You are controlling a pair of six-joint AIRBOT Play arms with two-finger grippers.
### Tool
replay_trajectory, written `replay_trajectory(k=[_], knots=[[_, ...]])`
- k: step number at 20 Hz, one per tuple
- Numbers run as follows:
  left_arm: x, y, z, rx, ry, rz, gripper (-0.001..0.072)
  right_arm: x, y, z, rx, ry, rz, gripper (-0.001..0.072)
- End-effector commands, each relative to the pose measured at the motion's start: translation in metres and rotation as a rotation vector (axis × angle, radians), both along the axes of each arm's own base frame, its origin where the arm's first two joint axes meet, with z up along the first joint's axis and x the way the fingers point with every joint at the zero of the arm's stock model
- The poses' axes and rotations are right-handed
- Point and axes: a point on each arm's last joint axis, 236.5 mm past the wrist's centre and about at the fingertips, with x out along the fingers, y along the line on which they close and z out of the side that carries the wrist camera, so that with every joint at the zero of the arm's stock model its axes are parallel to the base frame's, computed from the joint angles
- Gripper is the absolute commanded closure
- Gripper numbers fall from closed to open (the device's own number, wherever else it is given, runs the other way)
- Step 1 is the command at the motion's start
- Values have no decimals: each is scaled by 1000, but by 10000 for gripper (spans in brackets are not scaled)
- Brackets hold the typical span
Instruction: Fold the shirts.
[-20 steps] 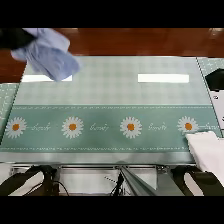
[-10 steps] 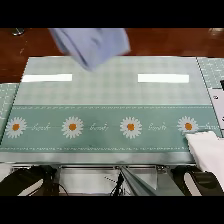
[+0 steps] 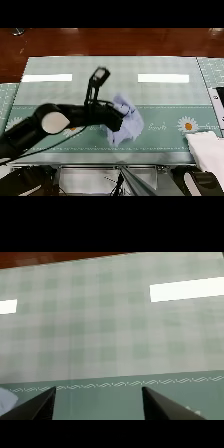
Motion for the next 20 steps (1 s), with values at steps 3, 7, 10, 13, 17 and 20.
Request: replay_trajectory(k=[3,7,10,13,17,20], knots=[[-33,29,-85,128,188,37,373,24,16,-53,87,140,32,91],[-9,98,-60,365,200,7,1,61,-9,-64,5,168,-16,91],[62,191,21,380,23,269,2,49,-111,-52,-255,227,-267,91],[86,254,44,104,87,635,4,12,-149,-96,-93,298,-517,91],[16,155,12,-415,494,223,5,2,-57,-217,195,473,-234,91],[-25,112,-40,-330,593,38,5,-18,-38,-253,229,575,-201,91]])
